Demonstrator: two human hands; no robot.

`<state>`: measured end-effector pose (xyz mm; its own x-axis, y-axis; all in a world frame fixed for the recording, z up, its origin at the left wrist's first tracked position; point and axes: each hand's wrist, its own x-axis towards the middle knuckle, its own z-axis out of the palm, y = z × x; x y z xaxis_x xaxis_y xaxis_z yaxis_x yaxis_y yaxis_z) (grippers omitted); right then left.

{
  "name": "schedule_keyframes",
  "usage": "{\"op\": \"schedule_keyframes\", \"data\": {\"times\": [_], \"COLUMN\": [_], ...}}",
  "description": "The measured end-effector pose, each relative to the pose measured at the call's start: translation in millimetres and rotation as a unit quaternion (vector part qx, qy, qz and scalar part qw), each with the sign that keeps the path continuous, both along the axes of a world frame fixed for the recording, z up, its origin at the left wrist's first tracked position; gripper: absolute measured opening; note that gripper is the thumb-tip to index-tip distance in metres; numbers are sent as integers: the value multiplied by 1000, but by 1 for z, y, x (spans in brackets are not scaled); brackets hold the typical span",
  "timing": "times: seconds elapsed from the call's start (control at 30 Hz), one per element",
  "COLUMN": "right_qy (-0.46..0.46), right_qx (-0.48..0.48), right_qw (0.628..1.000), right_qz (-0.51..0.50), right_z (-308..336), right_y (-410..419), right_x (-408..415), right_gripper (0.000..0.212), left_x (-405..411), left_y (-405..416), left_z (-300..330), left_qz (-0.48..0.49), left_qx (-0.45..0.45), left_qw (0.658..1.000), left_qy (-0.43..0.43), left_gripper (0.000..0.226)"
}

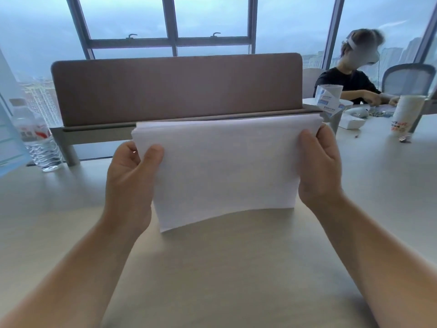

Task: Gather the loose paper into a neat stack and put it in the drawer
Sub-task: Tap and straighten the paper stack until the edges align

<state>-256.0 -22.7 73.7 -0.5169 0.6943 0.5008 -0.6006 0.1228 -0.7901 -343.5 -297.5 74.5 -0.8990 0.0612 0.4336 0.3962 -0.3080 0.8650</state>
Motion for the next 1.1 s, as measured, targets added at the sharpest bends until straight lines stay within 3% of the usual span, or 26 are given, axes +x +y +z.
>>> {"op": "schedule_keyframes", "data": {"times": [0.1, 0.2, 0.43, 0.53, 0.67, 0.83, 1.1], "right_qy": [-23, -41, 4, 29, 7, -122, -38], "right_qx": [-13, 6, 33, 63, 48, 37, 37], "right_qw": [999, 998, 998, 995, 998, 992, 998], "right_qz": [41, 42, 55, 69, 25, 16, 45], "right_z": [-9, -18, -3, 2, 0, -22, -8], "right_y": [0, -5, -15, -19, -9, -4, -8], "right_x": [-2, -2, 5, 7, 2, -12, -3], "right_gripper": [11, 11, 14, 22, 13, 19, 10], "left_x": [-1, 3, 11, 13, 5, 3, 6], "left_y": [0, 2, 4, 6, 1, 1, 2], "left_z": [-9, -19, -6, -2, -4, -18, -8], "left_qz": [-26, -35, -31, -43, -16, -25, -8], "left_qx": [-27, -69, -38, -25, -33, -83, -54], "left_qw": [999, 996, 999, 999, 999, 994, 998], "left_qy": [-18, -39, -14, -4, -9, -70, -30], "left_gripper": [20, 39, 42, 26, 18, 55, 31]}}
